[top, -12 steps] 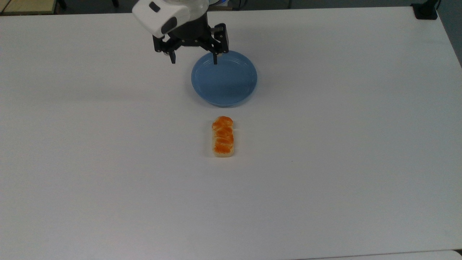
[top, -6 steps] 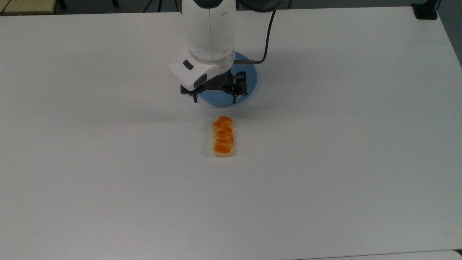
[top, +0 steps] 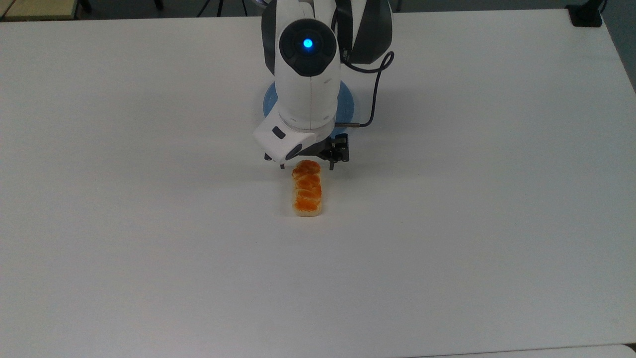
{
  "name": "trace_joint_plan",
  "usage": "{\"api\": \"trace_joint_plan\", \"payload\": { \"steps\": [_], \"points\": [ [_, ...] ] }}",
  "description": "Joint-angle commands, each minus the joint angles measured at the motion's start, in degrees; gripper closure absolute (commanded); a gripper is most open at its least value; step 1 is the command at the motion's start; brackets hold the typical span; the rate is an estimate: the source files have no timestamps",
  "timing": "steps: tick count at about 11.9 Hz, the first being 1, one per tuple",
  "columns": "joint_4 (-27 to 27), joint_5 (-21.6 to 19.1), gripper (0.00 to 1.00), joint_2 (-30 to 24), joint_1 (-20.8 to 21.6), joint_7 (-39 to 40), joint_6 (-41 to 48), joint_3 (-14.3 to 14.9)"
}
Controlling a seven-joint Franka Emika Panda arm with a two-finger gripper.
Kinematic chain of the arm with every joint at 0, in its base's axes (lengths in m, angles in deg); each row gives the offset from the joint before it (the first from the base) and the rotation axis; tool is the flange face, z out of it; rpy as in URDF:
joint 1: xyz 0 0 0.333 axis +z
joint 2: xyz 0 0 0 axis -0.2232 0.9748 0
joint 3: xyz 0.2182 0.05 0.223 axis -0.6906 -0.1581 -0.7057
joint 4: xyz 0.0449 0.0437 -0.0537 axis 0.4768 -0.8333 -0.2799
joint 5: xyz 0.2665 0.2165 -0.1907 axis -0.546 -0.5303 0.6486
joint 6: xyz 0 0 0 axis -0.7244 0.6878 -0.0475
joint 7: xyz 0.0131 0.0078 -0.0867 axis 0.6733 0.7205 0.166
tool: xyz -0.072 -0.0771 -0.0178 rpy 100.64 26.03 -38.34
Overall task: Put the bread on a plate
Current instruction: 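Move the open gripper over the bread roll and lower it, then close the gripper on the bread roll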
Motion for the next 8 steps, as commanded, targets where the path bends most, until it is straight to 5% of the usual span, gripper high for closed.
{"api": "trace_joint_plan", "payload": {
  "steps": [1, 5, 8],
  "points": [
    [-0.7, 0.3, 0.0, 2.7, 1.5, -6.1, -6.0, 0.5],
    [-0.7, 0.5, 0.05, 4.9, 1.4, -5.8, -10.0, 0.6],
    [-0.8, 3.0, 0.47, 5.3, 1.5, -5.7, -10.0, 0.6]
  ]
}}
